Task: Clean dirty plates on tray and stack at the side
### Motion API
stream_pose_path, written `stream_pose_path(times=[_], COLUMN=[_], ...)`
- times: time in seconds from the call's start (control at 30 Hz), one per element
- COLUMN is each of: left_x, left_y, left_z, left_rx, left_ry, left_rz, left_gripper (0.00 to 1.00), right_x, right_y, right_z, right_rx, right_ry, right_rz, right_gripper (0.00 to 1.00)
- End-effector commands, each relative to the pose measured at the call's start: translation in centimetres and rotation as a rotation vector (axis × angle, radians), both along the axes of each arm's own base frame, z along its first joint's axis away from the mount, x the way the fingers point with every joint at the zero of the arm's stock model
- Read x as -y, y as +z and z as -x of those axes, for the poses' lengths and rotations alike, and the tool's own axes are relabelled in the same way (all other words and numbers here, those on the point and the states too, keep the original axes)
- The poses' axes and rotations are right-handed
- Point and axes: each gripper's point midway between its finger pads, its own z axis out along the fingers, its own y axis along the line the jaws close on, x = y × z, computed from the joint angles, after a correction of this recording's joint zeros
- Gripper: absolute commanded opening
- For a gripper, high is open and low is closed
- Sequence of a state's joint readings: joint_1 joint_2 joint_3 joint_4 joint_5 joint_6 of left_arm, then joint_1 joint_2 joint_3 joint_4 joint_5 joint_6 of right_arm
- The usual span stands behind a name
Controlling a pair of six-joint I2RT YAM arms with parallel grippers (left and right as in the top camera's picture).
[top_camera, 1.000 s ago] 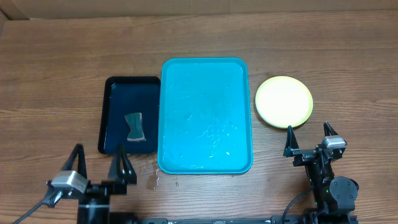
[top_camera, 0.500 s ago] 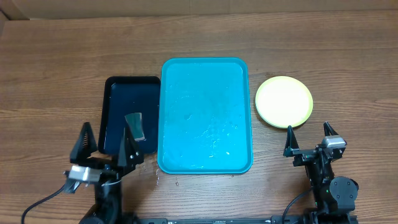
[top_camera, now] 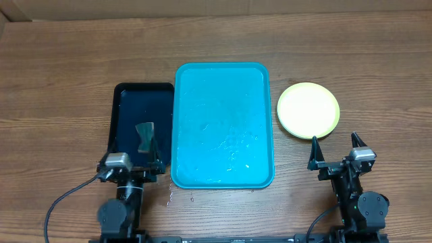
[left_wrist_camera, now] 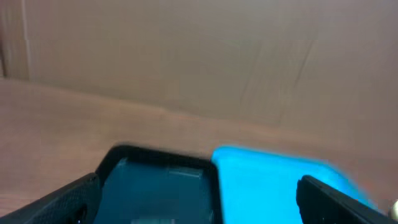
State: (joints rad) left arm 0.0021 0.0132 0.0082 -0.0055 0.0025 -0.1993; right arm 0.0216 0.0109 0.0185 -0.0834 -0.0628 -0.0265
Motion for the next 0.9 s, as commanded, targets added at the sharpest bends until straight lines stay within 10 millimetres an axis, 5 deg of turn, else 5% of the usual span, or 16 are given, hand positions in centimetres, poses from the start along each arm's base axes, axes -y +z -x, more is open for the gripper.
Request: stream_pose_path(times=[0.0,0.87], left_x=[-0.38,-0.30], left_y=[-1.60,-1.73], left_z=[0.10,0.11], left_rx=[-0.062,-0.067], left_ry=[0.015,0.009], left_rz=[-0.115,-0.133], left_gripper=[1.00,1.00], right_x=[-0.02,-0.02], right_y=[-0.25,-0.25], right_z=[-0.02,-0.02], right_rx=[0.002,0.002], right_ry=[-0.001,-0.001], right_rz=[0.004,0.004], right_gripper=[1.00,1.00])
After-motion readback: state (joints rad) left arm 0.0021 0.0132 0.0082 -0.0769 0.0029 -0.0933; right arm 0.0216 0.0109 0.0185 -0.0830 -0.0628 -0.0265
